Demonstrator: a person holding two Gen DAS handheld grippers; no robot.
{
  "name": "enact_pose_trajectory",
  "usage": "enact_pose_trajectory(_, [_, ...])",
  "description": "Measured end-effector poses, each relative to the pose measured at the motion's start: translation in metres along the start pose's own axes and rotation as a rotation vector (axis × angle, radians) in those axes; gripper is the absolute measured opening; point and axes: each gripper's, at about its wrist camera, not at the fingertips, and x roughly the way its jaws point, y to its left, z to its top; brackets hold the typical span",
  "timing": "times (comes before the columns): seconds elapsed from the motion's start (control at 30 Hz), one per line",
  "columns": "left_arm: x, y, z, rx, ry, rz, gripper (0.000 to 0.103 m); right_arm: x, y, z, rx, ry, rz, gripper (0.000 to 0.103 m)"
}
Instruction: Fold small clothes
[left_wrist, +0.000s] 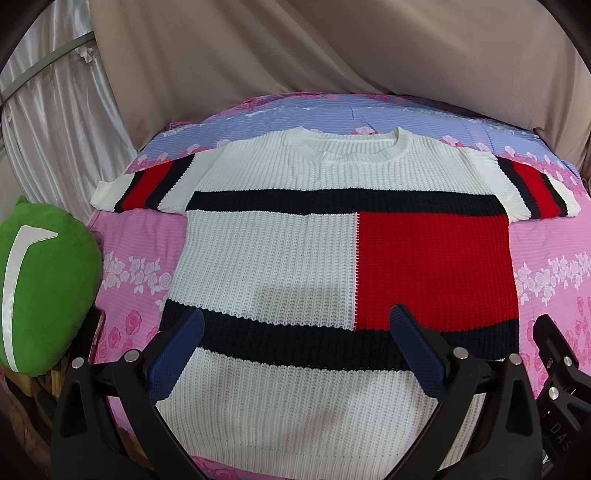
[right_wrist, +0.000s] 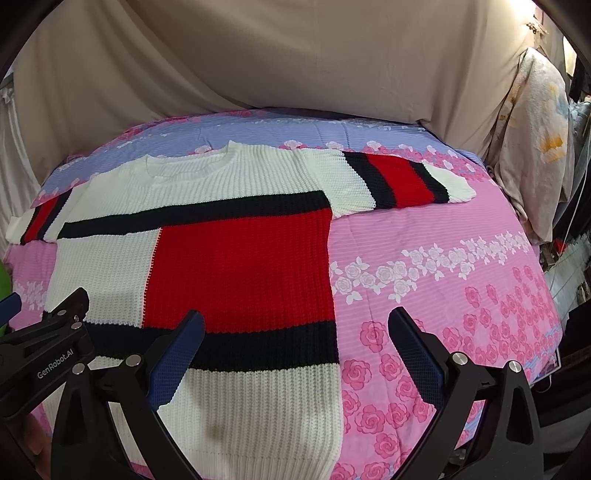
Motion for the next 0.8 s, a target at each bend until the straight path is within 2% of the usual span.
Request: enact_pose_trajectory(0.8, [0.013,-0.01,0.009,0.01,0.022,0.001,0.098,0.014,0.0,0.008,-0.002,0.018,0.003,0.098])
